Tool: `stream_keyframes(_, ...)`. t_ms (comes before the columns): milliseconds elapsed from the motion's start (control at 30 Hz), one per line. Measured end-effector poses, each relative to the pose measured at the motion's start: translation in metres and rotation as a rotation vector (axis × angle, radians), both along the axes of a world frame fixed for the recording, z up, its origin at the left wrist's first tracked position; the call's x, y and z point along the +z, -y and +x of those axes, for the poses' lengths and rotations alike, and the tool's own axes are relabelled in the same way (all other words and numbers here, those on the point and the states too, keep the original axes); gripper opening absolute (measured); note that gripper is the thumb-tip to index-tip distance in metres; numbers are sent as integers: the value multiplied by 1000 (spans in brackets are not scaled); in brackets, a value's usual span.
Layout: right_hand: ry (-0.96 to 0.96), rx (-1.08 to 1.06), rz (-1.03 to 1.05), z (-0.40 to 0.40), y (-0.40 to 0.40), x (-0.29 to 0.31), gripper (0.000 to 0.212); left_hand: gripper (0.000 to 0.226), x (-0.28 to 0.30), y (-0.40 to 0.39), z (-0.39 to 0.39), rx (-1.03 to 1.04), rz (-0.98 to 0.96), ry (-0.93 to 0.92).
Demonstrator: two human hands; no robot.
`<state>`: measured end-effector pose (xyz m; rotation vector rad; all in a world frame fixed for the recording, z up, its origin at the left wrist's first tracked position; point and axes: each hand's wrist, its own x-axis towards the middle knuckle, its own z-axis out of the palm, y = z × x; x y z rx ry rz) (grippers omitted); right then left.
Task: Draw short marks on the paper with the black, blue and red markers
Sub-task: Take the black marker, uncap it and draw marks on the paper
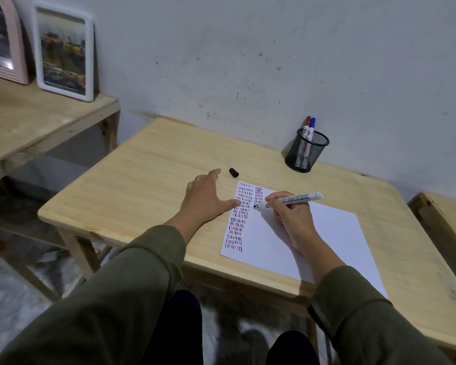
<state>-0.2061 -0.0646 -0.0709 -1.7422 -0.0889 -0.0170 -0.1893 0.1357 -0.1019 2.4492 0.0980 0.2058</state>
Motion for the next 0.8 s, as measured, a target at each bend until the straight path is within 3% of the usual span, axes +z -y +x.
stream_keyframes(800,8,-27,-74,-3,-1,0,11,102,4,1,-4,7,-19,-12)
